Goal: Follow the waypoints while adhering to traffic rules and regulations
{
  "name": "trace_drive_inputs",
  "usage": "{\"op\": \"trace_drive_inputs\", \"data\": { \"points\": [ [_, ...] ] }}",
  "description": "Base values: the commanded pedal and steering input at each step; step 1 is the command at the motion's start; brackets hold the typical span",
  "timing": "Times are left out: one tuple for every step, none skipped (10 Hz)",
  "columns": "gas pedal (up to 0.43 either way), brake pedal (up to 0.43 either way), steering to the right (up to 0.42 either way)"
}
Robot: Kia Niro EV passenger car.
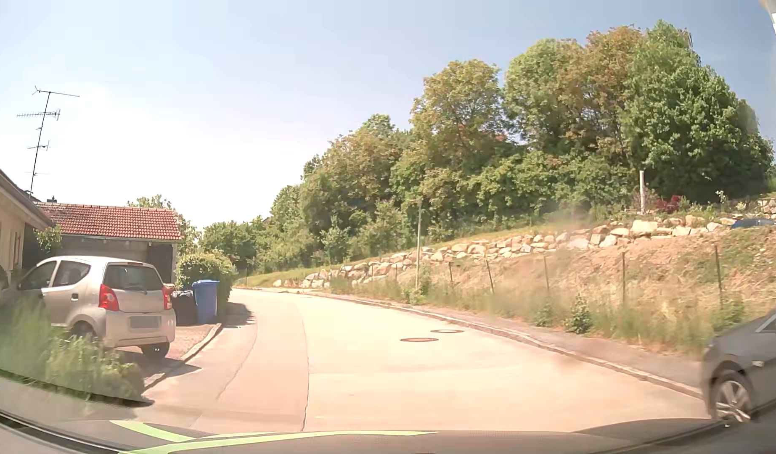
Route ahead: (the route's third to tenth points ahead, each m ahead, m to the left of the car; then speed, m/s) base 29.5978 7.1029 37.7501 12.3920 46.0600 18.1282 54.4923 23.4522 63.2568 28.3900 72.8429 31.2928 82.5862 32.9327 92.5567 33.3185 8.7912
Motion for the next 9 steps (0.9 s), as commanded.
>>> {"op": "trace_drive_inputs", "data": {
  "points": [
    [0.28, 0.0, -0.056],
    [0.28, 0.0, -0.056],
    [0.28, 0.0, -0.056],
    [0.28, 0.0, -0.056],
    [0.28, 0.0, -0.056],
    [0.28, 0.0, -0.056],
    [0.268, 0.0, -0.056],
    [0.268, 0.0, -0.056],
    [0.26, 0.0, -0.056]
  ]
}}
